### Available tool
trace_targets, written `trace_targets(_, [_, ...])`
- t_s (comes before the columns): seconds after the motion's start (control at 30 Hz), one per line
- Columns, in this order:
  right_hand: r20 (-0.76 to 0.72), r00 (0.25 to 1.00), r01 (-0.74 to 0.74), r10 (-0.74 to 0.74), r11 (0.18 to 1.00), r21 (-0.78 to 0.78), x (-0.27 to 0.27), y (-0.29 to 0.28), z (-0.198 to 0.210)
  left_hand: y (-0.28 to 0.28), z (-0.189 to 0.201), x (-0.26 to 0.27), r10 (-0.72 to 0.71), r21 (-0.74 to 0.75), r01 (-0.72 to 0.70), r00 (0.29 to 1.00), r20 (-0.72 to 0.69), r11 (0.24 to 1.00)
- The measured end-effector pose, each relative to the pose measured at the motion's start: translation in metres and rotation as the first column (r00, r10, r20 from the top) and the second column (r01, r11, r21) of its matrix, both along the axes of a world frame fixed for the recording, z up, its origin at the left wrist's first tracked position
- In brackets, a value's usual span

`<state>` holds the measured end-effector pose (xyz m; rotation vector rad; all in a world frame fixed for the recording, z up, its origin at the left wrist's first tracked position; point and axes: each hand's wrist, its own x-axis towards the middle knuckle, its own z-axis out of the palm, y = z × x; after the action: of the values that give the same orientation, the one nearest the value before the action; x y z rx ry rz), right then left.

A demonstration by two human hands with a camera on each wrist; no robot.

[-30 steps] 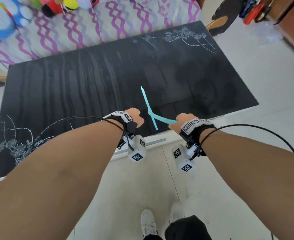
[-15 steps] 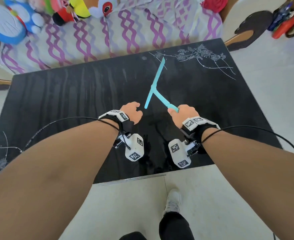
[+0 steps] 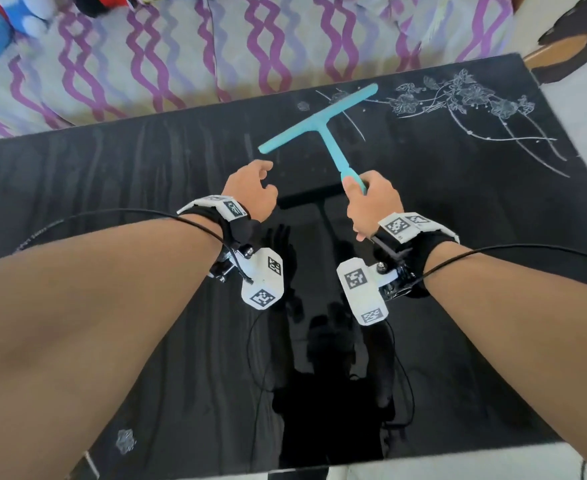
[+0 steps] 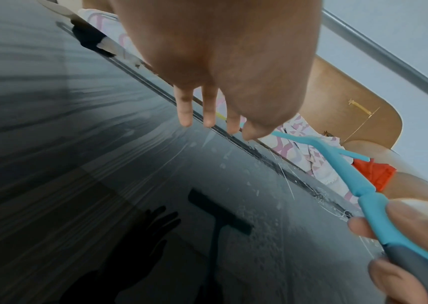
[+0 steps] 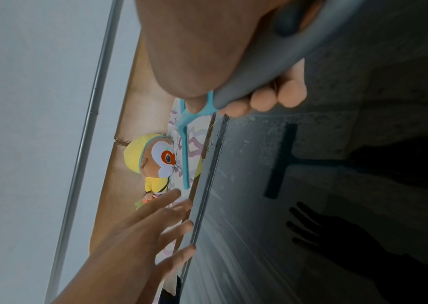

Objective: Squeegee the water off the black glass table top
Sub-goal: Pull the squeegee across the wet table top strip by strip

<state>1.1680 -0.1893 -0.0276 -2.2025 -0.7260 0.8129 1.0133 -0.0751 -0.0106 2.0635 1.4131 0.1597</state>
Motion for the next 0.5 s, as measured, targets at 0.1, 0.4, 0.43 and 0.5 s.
trace_targets(0.1, [-0.044, 0.998, 0.053, -0.050, 0.996, 0.067, 0.001, 0.032, -0.035, 0.028, -0.035, 0.011, -0.010, 0.022, 0.009, 1.000, 0.015, 1.000])
trace_targets(0.4, [0.007, 0.994, 0.110, -0.112, 0.987, 0.116, 0.007, 0.114, -0.097, 0.108, -0.114, 0.027, -0.023, 0.077, 0.032, 0.994, -0.109, 0.997])
trace_targets(0.43, [0.012, 0.993, 0.113, -0.115, 0.987, 0.118, 0.008, 0.122, -0.101, 0.119, -0.121, 0.028, -0.025, 0.078, 0.037, 0.990, -0.141, 0.996])
trace_targets(0.5, [0.023, 0.994, 0.099, -0.103, 0.986, 0.137, 0.009, 0.132, -0.105, 0.137, -0.133, 0.031, -0.024, 0.076, 0.043, 0.972, -0.232, 0.996])
